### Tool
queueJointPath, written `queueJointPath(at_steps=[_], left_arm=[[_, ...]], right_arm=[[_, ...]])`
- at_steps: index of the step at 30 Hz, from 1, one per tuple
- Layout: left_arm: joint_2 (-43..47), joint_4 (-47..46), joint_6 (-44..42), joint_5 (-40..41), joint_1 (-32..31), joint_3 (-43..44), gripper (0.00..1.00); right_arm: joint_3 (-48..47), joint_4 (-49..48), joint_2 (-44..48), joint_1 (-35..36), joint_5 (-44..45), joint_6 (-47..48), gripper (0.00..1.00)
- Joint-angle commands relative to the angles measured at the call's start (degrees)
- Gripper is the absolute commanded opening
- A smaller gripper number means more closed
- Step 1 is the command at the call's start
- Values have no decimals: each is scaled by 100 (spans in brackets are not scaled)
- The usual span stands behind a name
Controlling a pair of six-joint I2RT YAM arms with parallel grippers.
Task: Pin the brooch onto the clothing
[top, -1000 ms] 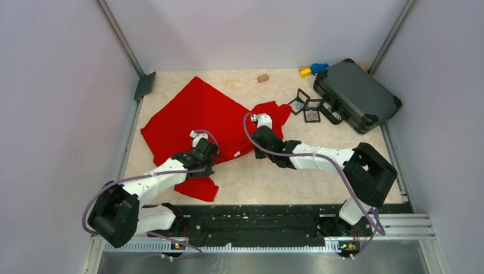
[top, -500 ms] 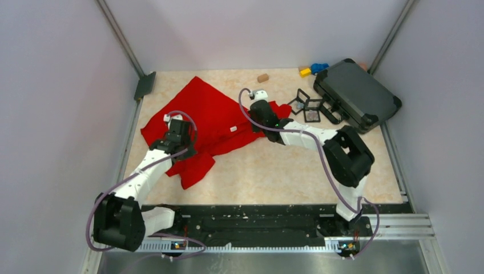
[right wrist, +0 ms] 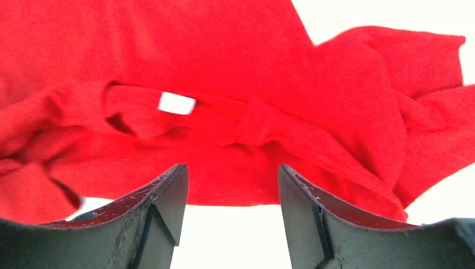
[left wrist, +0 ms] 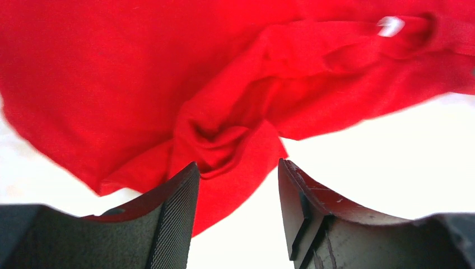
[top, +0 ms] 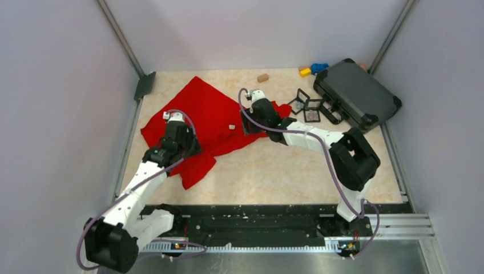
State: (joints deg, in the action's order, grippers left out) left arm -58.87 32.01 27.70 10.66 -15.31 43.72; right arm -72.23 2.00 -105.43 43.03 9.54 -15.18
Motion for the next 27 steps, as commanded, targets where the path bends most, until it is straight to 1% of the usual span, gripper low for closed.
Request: queueJointPath(at_steps=[1,6,9,13,16,19,22,27], left_arm=[[305,-555,324,-429,-409,-345,58],[-295,-1093,820,-573,-1079,-595,56],[-553,-1285,957,-411,-1323,-655,53],[-687,-1460,963,55,-1377,-804,48],[-749,-1581,954,366,-1411,-921,48],[-925,-1684,973,413,-1411,-963,48],[-1032,-1571,996,618,-1426,-905,49],[-581,-1338,950,869,-1440,-900,51]], right_arm=[[87,-492,405,257,-616,-204,59],[-207,-592,-89,345,-1142,-425,54],[-315,-699,-299,368,-1307,-495,53],[-492,-729,-548,399,-1447,-530,51],[-614,-713,-708,420,-1539,-530,50],[-748,-705,-908,442,-1601,-530,50],[-912,-678,-1066,459,-1713,-528,50],[-1125,-599,-1278,527,-1845,-543,50]])
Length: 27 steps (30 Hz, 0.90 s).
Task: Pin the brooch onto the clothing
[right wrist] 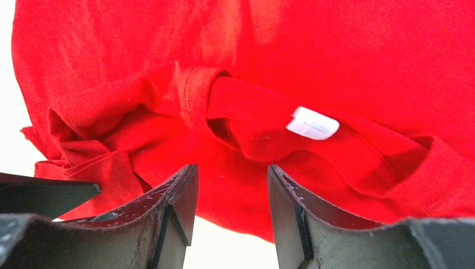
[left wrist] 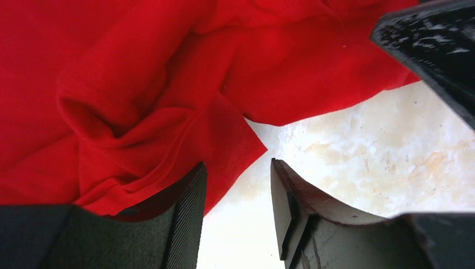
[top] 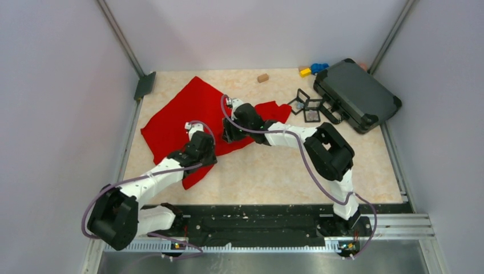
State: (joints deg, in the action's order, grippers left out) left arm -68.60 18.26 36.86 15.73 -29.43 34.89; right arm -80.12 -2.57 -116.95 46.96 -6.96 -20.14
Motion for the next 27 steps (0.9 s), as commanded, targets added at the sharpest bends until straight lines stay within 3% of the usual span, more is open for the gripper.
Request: queueJointPath(at_steps=[1,7,27], left_arm=[[501,116,-4,394,-24,-8,52],[732,865,-39,939,-14,132,57],[116,524,-267,1004,220,250,62]], right_arm=[[-344,-148,-149,158,-202,-69,51],[-328,-204,-217,258,-213,-109,53],[-1062,157,-947,307,290,189,58]])
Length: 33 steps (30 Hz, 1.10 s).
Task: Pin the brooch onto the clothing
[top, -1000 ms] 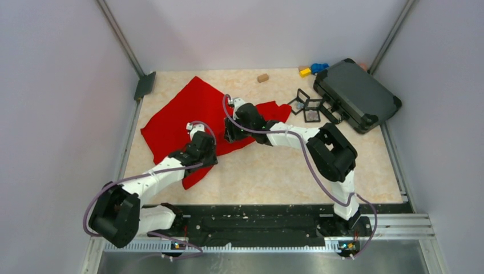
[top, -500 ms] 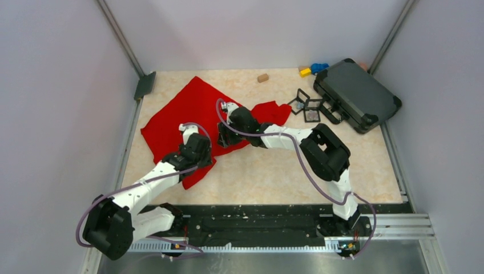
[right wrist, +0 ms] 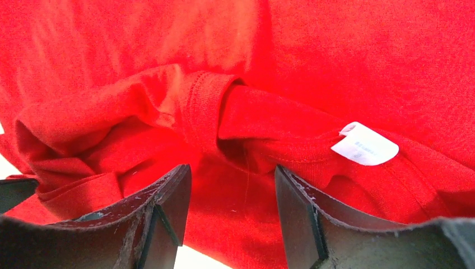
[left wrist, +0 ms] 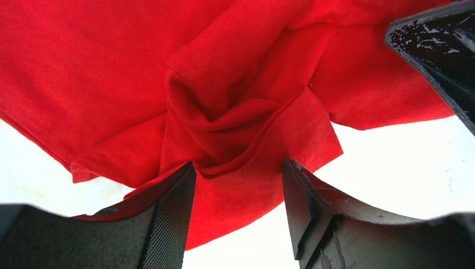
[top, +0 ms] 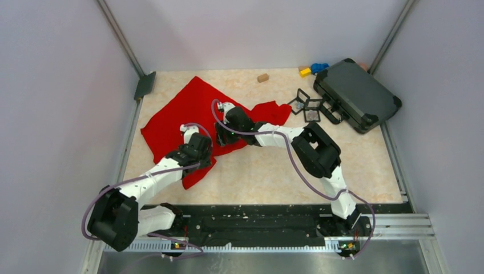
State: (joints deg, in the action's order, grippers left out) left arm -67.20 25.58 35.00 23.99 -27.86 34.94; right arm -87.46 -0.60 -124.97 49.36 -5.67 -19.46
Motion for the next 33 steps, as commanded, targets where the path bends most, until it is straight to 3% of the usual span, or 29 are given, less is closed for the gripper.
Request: queueJointPath(at_steps=[1,6,9,13,16,19,21,33], left_arm=[[-42,-235,-103,158,78,247,62],[-131,-300,-150,121,121,294,56],[-174,-370,-181,80,123,284,44],[-262,-439,-191,40,157,275,39],[-325,-440,-198,15,159,289,25],[-248,-394,-192,-9,158,279,1],[-110,-291,-177,-50,158,289,0],[1476,1228,402,-693,158,265,0]], right_arm=[[-370,-37,-188,70,169,126,58],[-552,6,-375,66,203,97,54],[-612,18,-405,72,230,72,46],[-676,-6,-366,71,274,35,38],[-770,49,-370,66,291,34,23],[-808,192,-305,66,306,72,5],[-737,227,-184,73,312,82,0],[279,414,1216,212,208,38,0]])
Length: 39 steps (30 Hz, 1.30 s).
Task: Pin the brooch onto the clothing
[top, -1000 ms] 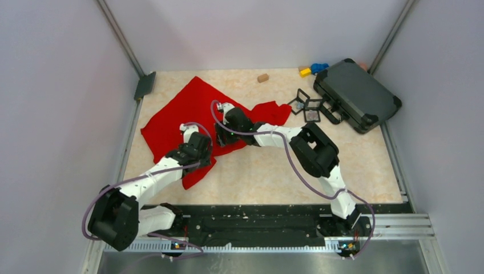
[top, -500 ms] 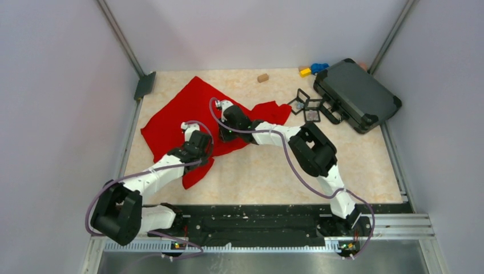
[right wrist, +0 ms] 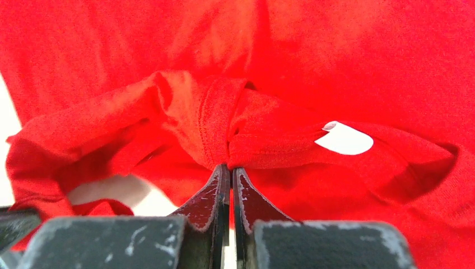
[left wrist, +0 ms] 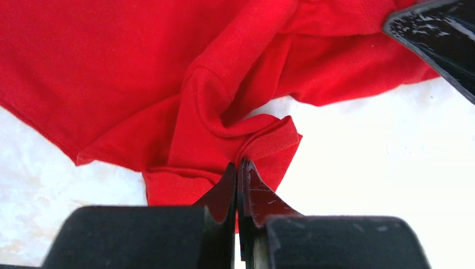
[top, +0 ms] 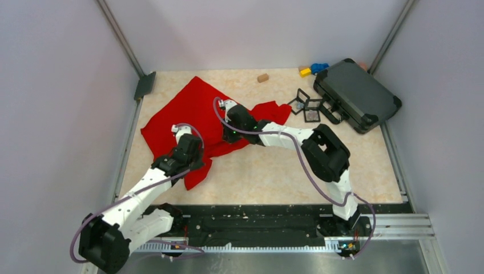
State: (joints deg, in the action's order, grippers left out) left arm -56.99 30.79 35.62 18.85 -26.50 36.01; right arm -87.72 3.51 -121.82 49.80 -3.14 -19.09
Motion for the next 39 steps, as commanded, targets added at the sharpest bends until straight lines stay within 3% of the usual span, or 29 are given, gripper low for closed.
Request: queueJointPath(at_steps=[1,11,25,35,39], left_arm=[[581,851,409,-172,22,148,0],[1581,1627,969,-281,27,212,0],[2126,2907,1149,-126,22,1045,0],[2191,3653,973,-357,27,1520,9],[2200,3942,935,-133,22,1716,19]], right_arm=[[431,9,1024,190,-61,-22,0],[1654,128,1921,626,-46,-482,0],[3149,352,2767,1260,121,-1449,0],[3345,813,2945,1685,85,-1696,0],[3348,1009,3041,1848,66,-1742,0]])
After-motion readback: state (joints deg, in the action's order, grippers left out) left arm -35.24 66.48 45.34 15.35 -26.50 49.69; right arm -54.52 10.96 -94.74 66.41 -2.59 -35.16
